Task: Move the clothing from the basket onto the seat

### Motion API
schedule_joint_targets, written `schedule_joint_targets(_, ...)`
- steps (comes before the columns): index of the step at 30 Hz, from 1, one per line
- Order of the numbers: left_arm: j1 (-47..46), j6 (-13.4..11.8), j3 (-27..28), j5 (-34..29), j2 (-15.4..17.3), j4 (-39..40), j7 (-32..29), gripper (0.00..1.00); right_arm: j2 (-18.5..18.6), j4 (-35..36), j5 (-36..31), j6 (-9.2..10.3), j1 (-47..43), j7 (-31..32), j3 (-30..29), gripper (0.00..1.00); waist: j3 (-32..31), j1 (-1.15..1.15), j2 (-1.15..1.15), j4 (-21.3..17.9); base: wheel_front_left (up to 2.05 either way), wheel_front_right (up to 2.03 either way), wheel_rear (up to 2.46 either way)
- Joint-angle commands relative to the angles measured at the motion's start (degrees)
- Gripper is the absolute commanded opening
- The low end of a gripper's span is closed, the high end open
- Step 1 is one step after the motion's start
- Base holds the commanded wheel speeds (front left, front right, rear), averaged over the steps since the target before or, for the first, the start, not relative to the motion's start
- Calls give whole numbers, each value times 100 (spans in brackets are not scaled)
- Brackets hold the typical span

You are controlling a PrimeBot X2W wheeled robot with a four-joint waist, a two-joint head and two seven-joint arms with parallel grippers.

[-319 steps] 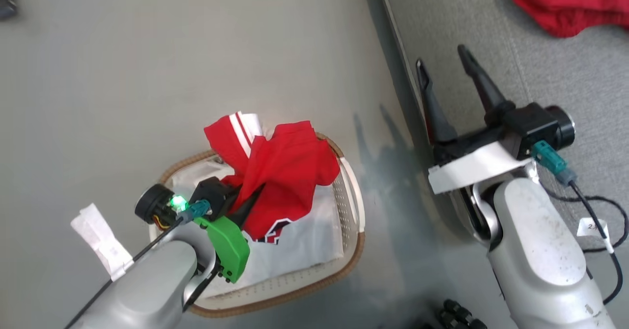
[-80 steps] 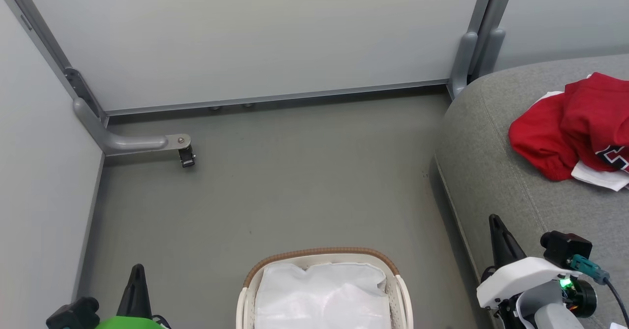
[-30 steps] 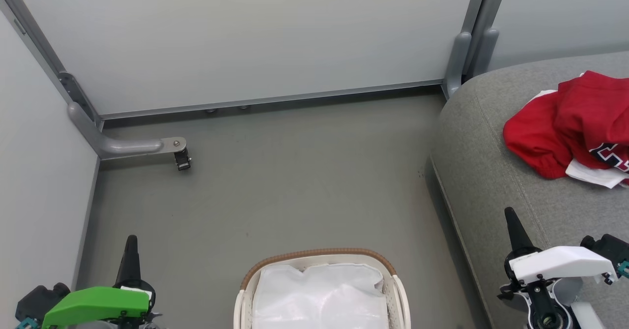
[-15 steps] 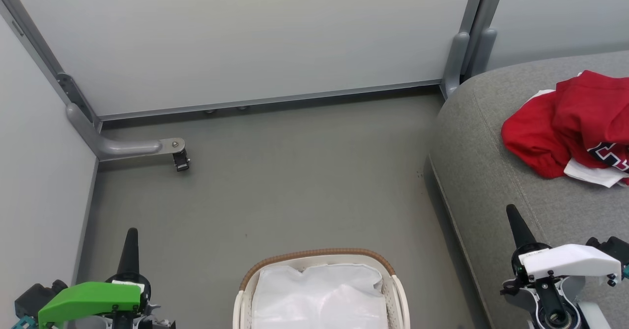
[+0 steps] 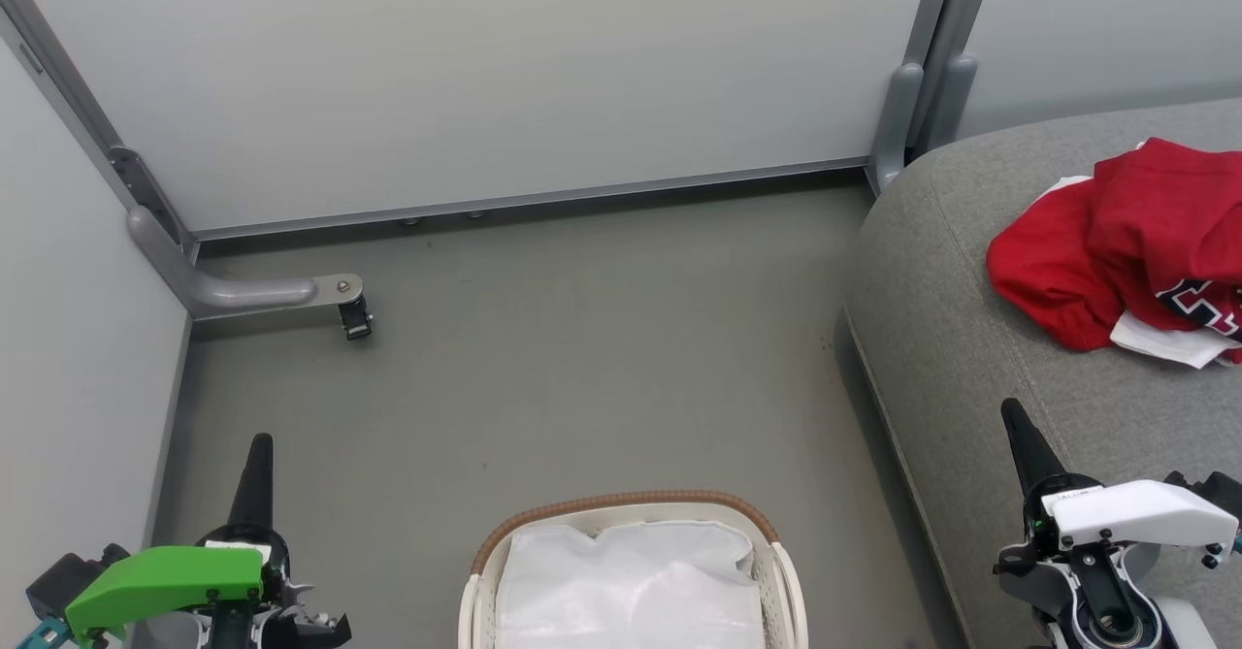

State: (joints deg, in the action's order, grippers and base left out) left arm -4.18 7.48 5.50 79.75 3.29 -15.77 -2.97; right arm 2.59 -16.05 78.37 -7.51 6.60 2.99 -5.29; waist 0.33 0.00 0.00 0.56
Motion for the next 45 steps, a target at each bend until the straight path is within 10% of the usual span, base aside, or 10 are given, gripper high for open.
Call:
schedule_joint_targets(1, -141, 2, 31, 138, 5, 53, -40, 0, 35, 59, 140, 2, -19, 38, -27, 0, -1, 0, 0, -2, 0, 0, 0)
schedule_joint_targets(45, -234, 2, 116, 1274, -45, 184, -381, 0, 44, 217, 1414, 4, -67, 374, -136, 0, -15, 0, 0, -56, 0, 0, 0)
